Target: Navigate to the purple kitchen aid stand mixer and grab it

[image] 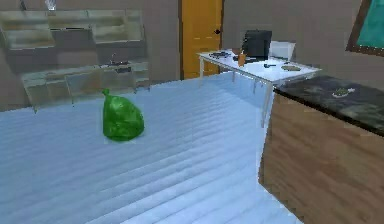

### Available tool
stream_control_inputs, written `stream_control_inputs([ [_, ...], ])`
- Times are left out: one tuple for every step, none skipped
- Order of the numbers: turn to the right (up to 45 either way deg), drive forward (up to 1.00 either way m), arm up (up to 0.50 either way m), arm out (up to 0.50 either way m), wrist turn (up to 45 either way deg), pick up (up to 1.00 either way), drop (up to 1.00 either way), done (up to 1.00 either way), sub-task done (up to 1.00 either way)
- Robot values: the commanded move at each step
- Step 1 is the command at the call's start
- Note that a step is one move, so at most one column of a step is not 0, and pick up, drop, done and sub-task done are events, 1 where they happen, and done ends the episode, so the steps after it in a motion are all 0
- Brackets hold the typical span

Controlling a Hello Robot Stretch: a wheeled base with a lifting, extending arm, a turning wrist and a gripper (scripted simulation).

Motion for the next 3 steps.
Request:
stream_control_inputs([
  [45.0, 0.0, 0.0, 0.0, 0.0, 0.0, 0.0, 0.0, 0.0],
  [15.0, 0.0, 0.0, 0.0, 0.0, 0.0, 0.0, 0.0, 0.0],
  [0.0, 0.6, 0.0, 0.0, 0.0, 0.0, 0.0, 0.0, 0.0],
])
